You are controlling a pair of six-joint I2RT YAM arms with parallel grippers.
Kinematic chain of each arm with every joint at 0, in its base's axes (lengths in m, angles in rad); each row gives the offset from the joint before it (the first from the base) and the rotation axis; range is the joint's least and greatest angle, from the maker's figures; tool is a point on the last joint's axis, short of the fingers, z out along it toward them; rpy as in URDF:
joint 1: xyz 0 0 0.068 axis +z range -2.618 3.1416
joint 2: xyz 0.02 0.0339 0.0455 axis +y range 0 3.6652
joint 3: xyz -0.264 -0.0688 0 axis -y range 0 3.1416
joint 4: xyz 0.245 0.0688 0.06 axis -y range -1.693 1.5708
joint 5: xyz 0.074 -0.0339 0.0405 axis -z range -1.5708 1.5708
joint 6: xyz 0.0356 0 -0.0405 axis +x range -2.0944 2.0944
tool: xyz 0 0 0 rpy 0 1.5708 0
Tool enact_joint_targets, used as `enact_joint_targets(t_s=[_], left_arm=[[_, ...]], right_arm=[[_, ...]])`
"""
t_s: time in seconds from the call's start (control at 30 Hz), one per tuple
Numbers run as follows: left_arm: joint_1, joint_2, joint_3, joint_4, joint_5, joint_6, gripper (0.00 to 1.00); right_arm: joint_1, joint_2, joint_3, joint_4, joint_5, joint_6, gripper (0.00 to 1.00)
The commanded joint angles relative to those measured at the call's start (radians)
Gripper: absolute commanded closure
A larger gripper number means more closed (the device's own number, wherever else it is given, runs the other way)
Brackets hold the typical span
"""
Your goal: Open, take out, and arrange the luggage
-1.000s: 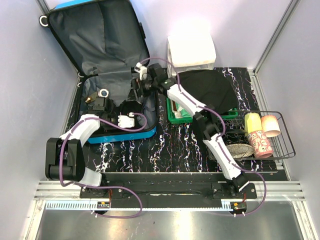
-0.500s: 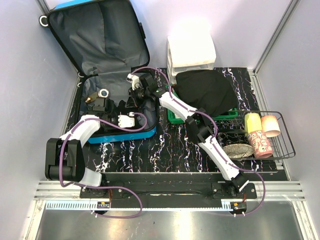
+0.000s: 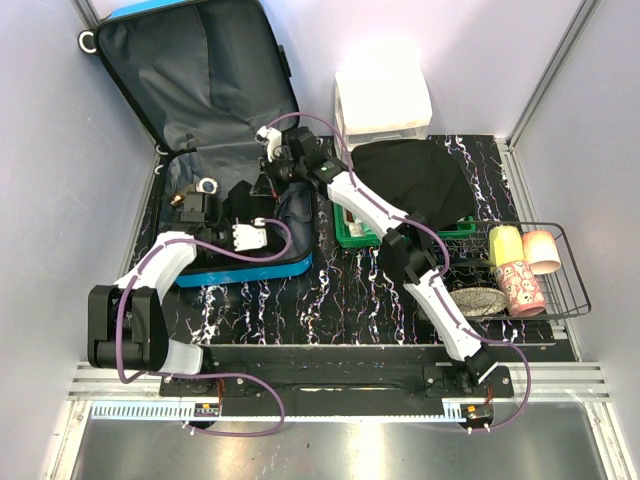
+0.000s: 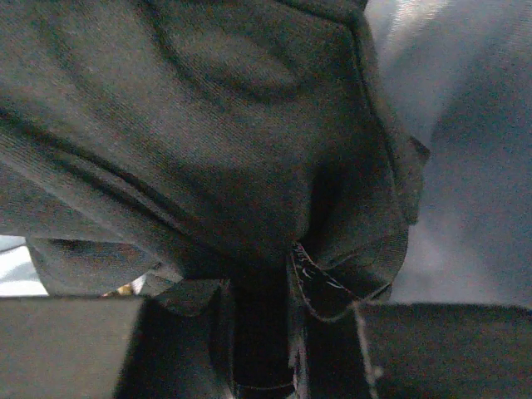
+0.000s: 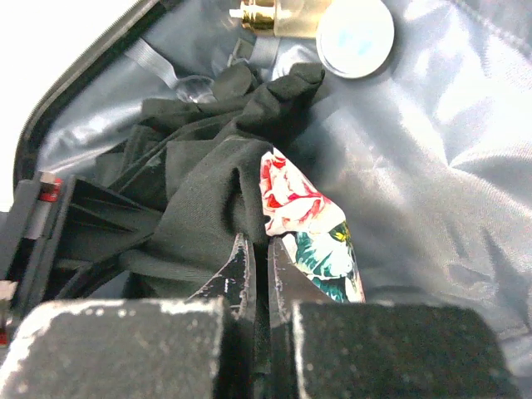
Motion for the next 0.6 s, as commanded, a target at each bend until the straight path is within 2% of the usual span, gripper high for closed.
enact_joint_targets(t_s=[0.0,0.33,0.57], left_arm=[[0.015,-0.043,0.032,0.05,0.005,-0.015,1.0],[0.029,-0.063,0.172,0.033,0.08,-0.14,1.0],[0.026,-0.046,0.37,-0.004,0.168,-0.254,1.0]], right_arm=[[-0.046,-0.158,-0.02,0.129,-0.019,0.038,1.0],[-0.103,-0.222,0.042,0.139,0.036,0.052,1.0],[-0.148,-0.278,0.045,0.134,0.056,0.055,1.0]])
